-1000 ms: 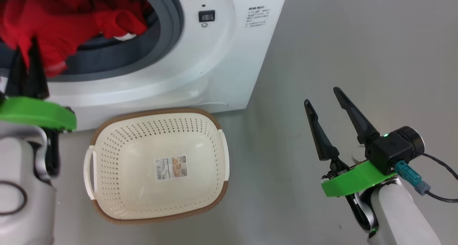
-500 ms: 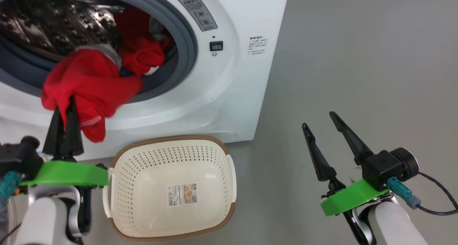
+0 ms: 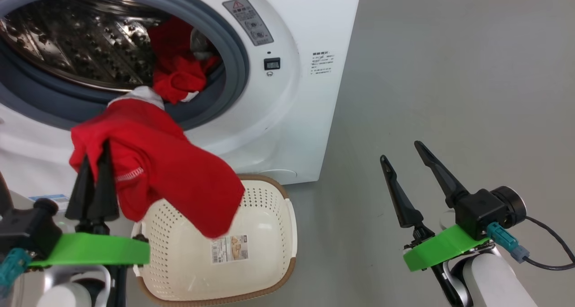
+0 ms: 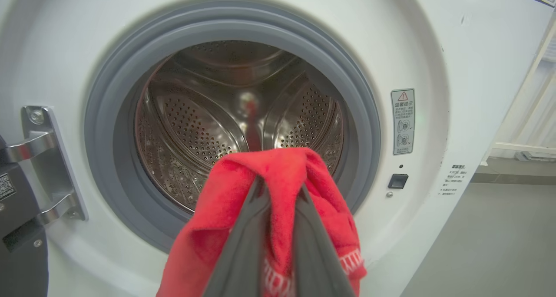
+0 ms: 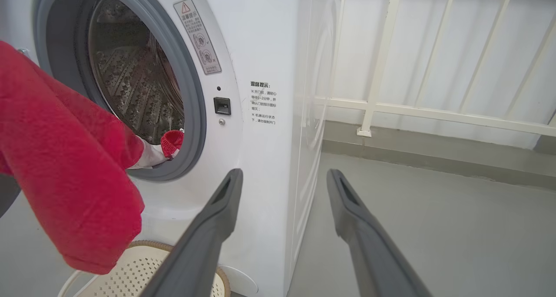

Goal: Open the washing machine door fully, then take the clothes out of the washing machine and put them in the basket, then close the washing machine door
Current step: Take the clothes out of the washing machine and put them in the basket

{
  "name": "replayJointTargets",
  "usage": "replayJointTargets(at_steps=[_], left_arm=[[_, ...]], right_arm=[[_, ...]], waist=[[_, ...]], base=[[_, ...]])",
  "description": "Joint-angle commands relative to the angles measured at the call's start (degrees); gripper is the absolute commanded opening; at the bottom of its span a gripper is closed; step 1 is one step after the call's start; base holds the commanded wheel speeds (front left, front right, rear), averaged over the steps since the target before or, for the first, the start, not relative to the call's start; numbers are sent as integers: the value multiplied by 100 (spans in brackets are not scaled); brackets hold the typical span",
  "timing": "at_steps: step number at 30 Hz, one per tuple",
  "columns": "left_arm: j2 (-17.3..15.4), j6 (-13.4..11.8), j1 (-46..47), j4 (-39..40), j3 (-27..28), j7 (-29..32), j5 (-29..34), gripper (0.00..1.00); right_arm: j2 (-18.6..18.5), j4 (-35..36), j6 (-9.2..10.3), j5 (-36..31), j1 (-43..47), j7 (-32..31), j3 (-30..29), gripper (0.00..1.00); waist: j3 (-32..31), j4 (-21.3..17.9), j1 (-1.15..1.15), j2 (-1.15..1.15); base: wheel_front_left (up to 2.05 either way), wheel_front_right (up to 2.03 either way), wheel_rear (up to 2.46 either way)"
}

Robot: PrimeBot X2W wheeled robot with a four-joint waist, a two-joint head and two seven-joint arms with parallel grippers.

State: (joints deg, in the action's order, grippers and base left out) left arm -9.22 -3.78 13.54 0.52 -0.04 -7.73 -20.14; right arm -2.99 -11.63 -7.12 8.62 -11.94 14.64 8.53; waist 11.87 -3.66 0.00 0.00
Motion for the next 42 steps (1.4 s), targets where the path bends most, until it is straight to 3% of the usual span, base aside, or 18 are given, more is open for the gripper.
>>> replayJointTargets(at_steps=[1,8,15,30,42], left_arm=[[-79,-52,-17,214,177,20,-64,0],[36,-43,-253,172,47,218,-202,0],[155,60,-97,-619,-268,289,-197,0],[499,537,1421,-4341,-392,-193,-807,0],[368,805,2512,-6425,-510,10,-880,0]], right_arm=[[12,151,-36,11,6,36,120,100],[12,196,-36,67,-25,36,157,100],[12,191,-36,138,-174,36,262,100],[12,213,-36,252,-496,36,386,100],[12,198,-36,415,-673,36,495,100]], waist=[[24,-14,0,0],[210,-78,0,0],[472,-182,0,0],[1201,-277,0,0],[1690,-414,0,0]], base=[[0,0,0],[0,0,0],[0,0,0],[0,0,0],[0,0,0]])
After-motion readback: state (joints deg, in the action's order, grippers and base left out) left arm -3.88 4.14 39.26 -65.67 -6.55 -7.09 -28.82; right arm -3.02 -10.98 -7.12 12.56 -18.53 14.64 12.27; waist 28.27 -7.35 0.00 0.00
